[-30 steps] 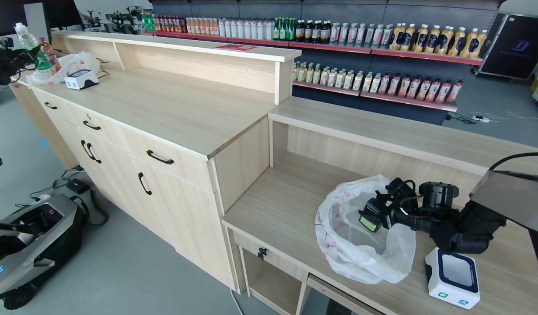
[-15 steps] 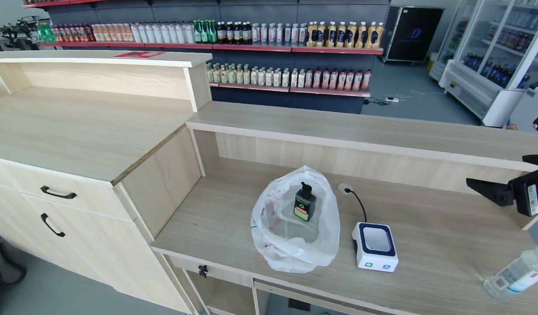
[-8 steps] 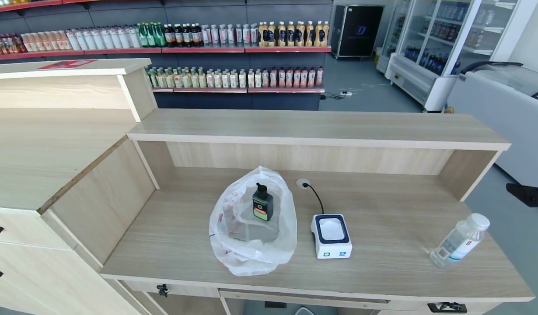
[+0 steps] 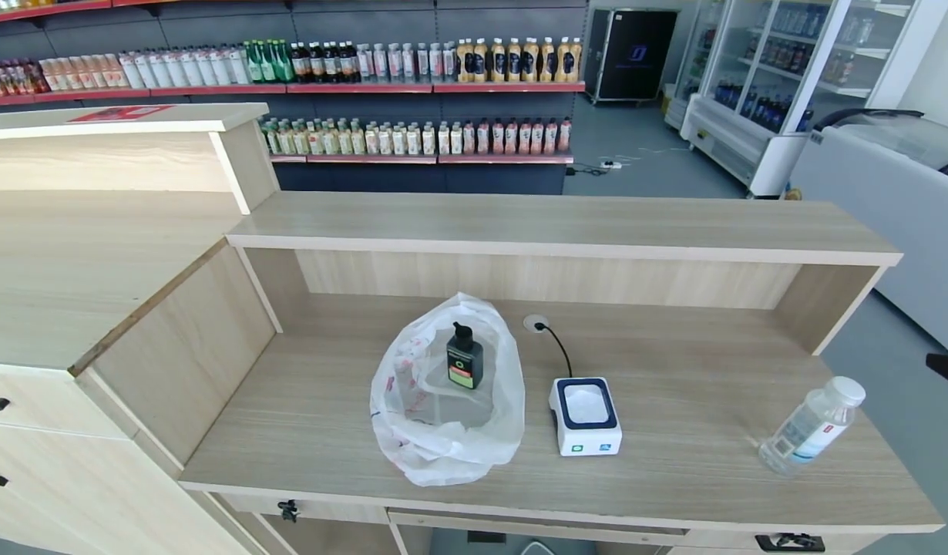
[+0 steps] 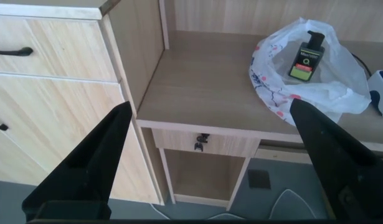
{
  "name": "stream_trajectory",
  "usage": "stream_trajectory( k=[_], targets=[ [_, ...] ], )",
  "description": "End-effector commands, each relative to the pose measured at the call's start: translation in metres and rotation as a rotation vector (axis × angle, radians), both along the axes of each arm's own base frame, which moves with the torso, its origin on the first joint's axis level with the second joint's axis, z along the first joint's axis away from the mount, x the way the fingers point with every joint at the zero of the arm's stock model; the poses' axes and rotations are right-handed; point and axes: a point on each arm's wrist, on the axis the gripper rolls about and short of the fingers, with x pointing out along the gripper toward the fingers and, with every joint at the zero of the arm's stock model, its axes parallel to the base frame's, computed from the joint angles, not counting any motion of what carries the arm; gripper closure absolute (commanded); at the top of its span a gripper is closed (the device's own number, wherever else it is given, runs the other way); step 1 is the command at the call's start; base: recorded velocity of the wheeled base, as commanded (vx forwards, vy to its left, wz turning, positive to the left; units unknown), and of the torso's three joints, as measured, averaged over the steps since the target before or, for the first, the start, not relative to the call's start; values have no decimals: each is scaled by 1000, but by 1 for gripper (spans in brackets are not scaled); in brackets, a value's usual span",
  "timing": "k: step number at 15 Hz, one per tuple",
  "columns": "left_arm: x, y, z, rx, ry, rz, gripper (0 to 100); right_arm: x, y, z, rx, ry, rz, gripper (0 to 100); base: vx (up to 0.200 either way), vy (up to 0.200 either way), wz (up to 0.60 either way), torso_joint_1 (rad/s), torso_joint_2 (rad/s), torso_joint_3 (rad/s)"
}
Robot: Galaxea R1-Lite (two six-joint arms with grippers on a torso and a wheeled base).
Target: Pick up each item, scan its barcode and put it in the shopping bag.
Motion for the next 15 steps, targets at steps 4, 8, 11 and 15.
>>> stream_trajectory(
  k=[4,8,11,15],
  targets=[
    [0,0,0,0,0,1,0,-8,5,8,-17,-44,16,0,0,0,0,0,0,0],
    [0,0,0,3,1,-1,0,-10,5,7,-26,-52,16,0,0,0,0,0,0,0],
    [0,0,0,-14,0,-1,0,-11,3,-24,-30,-49,-3,0,-200,0,0,4,6,1],
    [0,0,0,-14,0,-1,0,1,-10,-51,-46,-53,-38,0,-200,0,0,0,2,2]
  ],
)
